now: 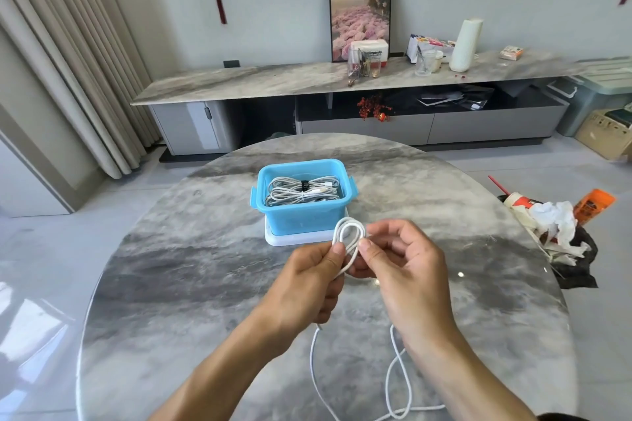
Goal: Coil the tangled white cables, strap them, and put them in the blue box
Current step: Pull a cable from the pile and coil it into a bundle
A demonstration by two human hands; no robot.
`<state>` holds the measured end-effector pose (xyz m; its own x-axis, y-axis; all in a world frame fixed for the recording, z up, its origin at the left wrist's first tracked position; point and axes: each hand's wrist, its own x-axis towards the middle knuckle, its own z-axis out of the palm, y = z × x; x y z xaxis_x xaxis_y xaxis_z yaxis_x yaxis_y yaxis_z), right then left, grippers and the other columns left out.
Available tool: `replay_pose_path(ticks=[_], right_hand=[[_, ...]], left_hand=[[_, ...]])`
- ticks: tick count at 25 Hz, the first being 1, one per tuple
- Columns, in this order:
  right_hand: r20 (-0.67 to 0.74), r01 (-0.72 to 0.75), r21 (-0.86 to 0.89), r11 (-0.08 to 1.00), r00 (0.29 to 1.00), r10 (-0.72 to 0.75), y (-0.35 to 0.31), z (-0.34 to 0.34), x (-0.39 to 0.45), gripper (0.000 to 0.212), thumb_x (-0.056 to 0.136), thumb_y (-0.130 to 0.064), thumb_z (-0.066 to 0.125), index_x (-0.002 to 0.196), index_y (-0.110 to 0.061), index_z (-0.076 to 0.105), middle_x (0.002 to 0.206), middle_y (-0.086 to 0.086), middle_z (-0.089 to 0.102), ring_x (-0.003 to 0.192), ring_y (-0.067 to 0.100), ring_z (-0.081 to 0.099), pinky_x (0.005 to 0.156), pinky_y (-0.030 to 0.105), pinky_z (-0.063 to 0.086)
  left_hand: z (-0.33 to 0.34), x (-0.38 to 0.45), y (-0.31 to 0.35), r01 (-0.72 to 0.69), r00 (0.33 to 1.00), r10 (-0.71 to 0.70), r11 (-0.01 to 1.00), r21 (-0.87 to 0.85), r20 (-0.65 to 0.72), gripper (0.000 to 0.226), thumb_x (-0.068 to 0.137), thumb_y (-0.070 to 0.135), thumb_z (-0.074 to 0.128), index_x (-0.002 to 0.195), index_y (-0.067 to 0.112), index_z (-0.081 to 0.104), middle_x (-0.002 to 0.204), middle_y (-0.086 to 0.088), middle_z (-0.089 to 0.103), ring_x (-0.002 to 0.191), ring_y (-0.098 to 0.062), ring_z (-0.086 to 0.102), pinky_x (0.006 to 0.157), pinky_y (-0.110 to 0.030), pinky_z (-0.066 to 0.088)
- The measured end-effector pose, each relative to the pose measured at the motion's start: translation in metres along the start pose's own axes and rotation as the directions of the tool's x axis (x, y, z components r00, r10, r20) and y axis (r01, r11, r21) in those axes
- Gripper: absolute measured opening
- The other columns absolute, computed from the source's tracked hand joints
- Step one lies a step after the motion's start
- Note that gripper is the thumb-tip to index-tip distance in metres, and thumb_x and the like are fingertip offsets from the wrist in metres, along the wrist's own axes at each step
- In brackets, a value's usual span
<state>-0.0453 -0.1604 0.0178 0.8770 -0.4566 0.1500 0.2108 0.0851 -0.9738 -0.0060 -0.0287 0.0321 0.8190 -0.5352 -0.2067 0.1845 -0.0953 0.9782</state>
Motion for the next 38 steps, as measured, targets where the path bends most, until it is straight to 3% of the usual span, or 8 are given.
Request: replay_pose_path(ticks=[7, 12, 16, 21, 25, 31, 34, 38], right_hand=[[0.136, -0.104, 0.017, 0.994, 0.985, 0.101, 0.001, 0.004, 0.000, 0.036, 0.083, -0.023, 0.076, 0.114, -0.021, 0.057, 0.103, 0.006, 0.069, 0.082, 0.027, 0.069, 0.074, 0.035, 0.059], [0.647, -0.286, -0.379, 0.880, 0.598, 0.473, 0.003, 0.007, -0.012, 0.025, 0.091, -0.033, 0.064, 0.101, -0.011, 0.070, 0.077, 0.007, 0.072, 0.080, 0.015, 0.067, 0.100, 0.031, 0.046], [0.637, -0.275, -0.420, 0.865, 0.589, 0.497, -0.003, 0.003, -0.012, 0.021, 0.099, -0.022, 0.058, 0.087, -0.013, 0.073, 0.056, 0.003, 0.058, 0.056, 0.020, 0.059, 0.077, 0.041, 0.047], [0.640, -0.295, -0.410, 0.863, 0.581, 0.503, -0.029, -0.032, 0.009, 0.019, 0.091, -0.023, 0.070, 0.087, -0.005, 0.074, 0.072, 0.012, 0.060, 0.068, 0.023, 0.062, 0.061, 0.032, 0.055], [0.615, -0.129, -0.383, 0.915, 0.704, 0.357, -0.037, -0.048, 0.017, 0.017, 0.084, -0.032, 0.065, 0.080, -0.017, 0.072, 0.075, 0.003, 0.065, 0.065, 0.011, 0.051, 0.060, 0.021, 0.039], [0.586, -0.096, -0.531, 0.842, 0.676, 0.446, 0.012, 0.001, -0.009, 0.062, 0.078, -0.032, 0.080, 0.131, -0.031, 0.048, 0.124, -0.019, 0.057, 0.066, 0.001, 0.051, 0.059, 0.017, 0.043], [0.632, -0.020, -0.644, 0.765, 0.550, 0.546, 0.032, 0.017, -0.020, 0.028, 0.093, -0.029, 0.061, 0.119, -0.022, 0.059, 0.102, -0.009, 0.071, 0.066, 0.004, 0.053, 0.060, 0.018, 0.042], [0.577, -0.133, -0.494, 0.859, 0.689, 0.439, 0.009, 0.006, -0.008, 0.018, 0.095, -0.025, 0.059, 0.085, -0.017, 0.071, 0.058, -0.001, 0.065, 0.047, 0.013, 0.042, 0.047, 0.026, 0.032]], left_hand=[[-0.006, -0.001, 0.005, -0.022, 0.999, 0.029, 0.960, -0.279, 0.022, 0.033, 0.103, 0.021, 0.034, 0.081, 0.006, 0.053, 0.057, -0.001, 0.027, 0.049, -0.012, 0.023, 0.049, -0.021, 0.032], [-0.021, 0.006, 0.014, -0.169, 0.961, 0.039, 0.868, -0.468, -0.274, 0.030, 0.105, 0.029, 0.035, 0.086, 0.012, 0.051, 0.057, 0.004, 0.024, 0.045, -0.009, 0.020, 0.041, -0.020, 0.025], [-0.039, 0.008, 0.014, -0.155, 0.928, -0.057, 0.839, -0.521, -0.369, 0.026, 0.104, 0.026, 0.042, 0.101, 0.006, 0.058, 0.060, 0.005, 0.026, 0.047, -0.008, 0.022, 0.039, -0.019, 0.023], [-0.041, 0.012, 0.008, -0.295, 0.797, 0.314, 0.948, 0.121, -0.516, 0.029, 0.107, 0.025, 0.035, 0.085, 0.011, 0.047, 0.054, 0.000, 0.037, 0.044, -0.015, 0.031, 0.039, -0.023, 0.029], [-0.040, 0.014, -0.003, -0.187, 0.737, 0.553, 0.720, 0.668, -0.389, 0.029, 0.105, 0.028, 0.036, 0.083, 0.011, 0.044, 0.057, 0.001, 0.061, 0.050, -0.012, 0.050, 0.051, -0.025, 0.038], [-0.013, 0.010, 0.000, -0.314, 0.898, 0.289, 0.949, -0.022, -0.331, 0.028, 0.106, 0.024, 0.037, 0.082, 0.010, 0.042, 0.057, 0.003, 0.026, 0.046, -0.010, 0.019, 0.039, -0.020, 0.021], [-0.014, 0.011, 0.004, -0.214, 0.936, 0.078, 0.900, -0.379, -0.343, 0.020, 0.106, 0.022, 0.039, 0.089, 0.012, 0.045, 0.056, 0.004, 0.020, 0.045, -0.008, 0.015, 0.040, -0.020, 0.016], [-0.032, 0.014, 0.008, -0.217, 0.925, 0.051, 0.884, -0.414, -0.376, 0.008, 0.103, 0.012, 0.044, 0.101, 0.006, 0.050, 0.059, 0.004, 0.019, 0.045, -0.007, 0.018, 0.040, -0.019, 0.022]])
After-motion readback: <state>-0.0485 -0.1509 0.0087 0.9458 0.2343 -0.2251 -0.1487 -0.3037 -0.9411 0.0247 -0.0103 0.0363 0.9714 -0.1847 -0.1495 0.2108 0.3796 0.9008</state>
